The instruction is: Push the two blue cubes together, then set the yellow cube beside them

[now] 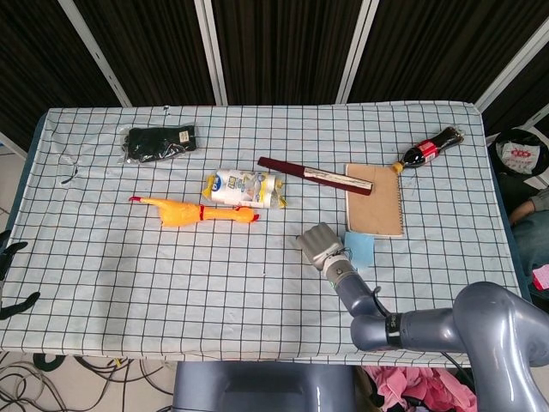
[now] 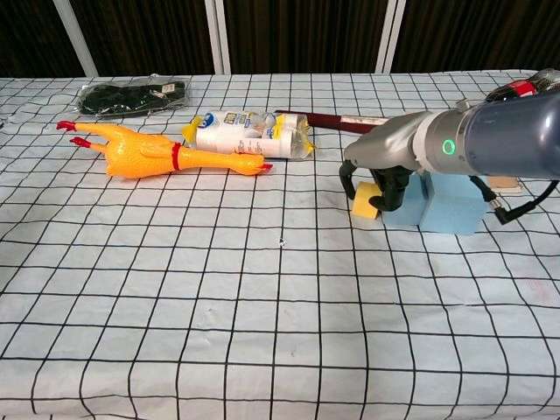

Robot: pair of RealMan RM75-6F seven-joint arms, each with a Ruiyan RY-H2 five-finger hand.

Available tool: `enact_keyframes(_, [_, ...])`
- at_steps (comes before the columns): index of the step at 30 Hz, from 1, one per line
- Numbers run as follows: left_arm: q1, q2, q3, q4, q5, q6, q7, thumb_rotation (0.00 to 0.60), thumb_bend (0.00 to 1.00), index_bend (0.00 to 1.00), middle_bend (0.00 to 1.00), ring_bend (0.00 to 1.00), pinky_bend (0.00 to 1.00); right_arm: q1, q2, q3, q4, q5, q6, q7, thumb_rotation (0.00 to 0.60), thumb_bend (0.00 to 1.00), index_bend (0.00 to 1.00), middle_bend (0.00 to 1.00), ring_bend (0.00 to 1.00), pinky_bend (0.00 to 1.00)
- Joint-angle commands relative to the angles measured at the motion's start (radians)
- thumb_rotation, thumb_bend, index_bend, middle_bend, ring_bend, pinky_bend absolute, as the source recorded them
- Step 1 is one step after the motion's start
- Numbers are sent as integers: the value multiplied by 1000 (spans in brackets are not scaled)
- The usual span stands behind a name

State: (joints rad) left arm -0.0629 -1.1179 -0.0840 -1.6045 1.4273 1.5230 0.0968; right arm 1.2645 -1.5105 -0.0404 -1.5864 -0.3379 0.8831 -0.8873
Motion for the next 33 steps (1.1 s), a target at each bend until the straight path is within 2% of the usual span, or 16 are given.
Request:
enact_keyframes(1, [0, 0, 0, 0, -1, 0, 1, 600, 49, 221, 70, 0, 0, -1, 2, -1, -4, -5, 1, 1, 600, 512, 303, 1000, 1000, 1000])
enact_keyframes(33, [0, 1, 1, 0, -1, -1, 3, 600, 49, 221, 70, 0, 0, -8, 11, -20, -16, 6, 2, -10, 600, 512, 323, 1000, 1000, 1000])
